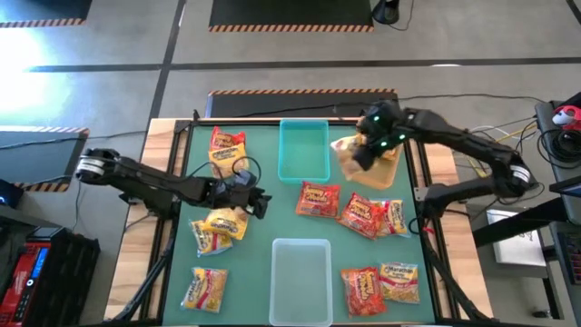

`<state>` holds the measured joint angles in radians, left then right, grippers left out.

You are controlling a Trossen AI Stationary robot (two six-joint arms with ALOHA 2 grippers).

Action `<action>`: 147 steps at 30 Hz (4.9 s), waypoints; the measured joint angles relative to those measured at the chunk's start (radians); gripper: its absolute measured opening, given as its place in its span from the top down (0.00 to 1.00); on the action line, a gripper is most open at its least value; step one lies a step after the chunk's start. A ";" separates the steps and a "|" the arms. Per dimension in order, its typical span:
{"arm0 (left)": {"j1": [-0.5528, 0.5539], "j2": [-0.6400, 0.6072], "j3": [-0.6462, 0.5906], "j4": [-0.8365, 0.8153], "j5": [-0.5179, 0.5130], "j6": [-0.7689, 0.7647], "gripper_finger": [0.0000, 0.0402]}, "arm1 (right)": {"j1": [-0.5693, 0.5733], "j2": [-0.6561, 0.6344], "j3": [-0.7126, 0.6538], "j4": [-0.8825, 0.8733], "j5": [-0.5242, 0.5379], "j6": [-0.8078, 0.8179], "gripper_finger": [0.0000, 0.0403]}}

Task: Sort Maruchan noodles
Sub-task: Put the yellow noodle pack into the orange bin, then put the red noodle pack into the green bin

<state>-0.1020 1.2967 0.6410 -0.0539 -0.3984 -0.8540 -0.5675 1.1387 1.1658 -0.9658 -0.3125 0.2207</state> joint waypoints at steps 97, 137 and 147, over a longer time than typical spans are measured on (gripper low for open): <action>0.123 0.005 0.101 0.029 -0.029 0.135 0.58 | -0.369 0.305 0.086 -0.032 0.524 -0.650 0.50; -0.014 0.397 0.115 0.479 0.075 -0.125 0.62 | 0.325 0.277 -0.090 0.181 0.238 0.051 0.50; -0.015 0.571 0.352 0.259 0.099 -0.140 0.68 | 0.325 0.277 -0.184 0.270 0.320 0.056 0.50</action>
<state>-0.1173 1.8679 0.9932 0.2047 -0.2999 -0.9937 -0.2424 1.4155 0.9819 -0.6962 0.0075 0.2767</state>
